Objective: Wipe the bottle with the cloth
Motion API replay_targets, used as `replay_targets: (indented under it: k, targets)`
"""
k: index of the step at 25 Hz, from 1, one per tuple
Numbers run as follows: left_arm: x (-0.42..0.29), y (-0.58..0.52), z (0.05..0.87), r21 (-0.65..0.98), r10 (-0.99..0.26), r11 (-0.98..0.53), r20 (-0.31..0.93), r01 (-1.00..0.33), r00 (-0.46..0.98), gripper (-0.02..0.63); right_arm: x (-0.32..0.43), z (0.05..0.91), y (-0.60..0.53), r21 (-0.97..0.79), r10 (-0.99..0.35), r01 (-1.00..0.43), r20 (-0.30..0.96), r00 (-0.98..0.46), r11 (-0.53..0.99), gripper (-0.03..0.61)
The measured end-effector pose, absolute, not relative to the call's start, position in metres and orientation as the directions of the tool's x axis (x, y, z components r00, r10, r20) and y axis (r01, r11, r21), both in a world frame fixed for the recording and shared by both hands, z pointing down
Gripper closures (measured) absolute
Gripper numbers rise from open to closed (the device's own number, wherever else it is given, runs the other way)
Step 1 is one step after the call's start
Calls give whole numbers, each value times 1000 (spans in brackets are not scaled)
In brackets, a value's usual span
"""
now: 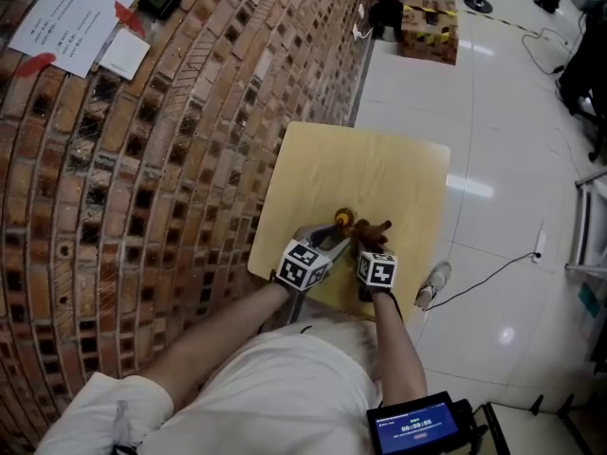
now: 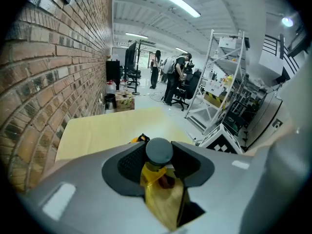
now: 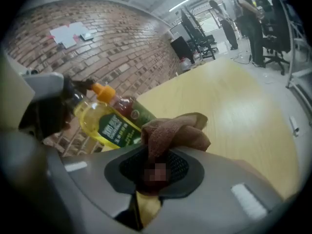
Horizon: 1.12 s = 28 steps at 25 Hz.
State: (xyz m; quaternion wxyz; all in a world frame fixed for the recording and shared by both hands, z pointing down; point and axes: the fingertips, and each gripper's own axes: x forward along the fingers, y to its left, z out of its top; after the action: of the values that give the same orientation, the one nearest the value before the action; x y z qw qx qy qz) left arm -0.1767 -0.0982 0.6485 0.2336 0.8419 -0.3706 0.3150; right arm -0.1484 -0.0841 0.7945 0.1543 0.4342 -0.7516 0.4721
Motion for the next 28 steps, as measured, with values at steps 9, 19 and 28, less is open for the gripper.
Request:
replay_targets:
  k: [9,19,28]
  targets:
    - [-179,-105,649,166,-552,-424,732,-890,399,431,-101,769,-80,-679,-652,-732,528,-544,61,512]
    - [-196,-106,657,327,-554,-8,785,-945,276,425,-129,664,-54,-794,-673,-489,141,-726,362,512]
    - [-196,-97,662,395,-497,84,813,-915,305,422,-152,723,-65,-772,-637,-576,307,-707,268,512]
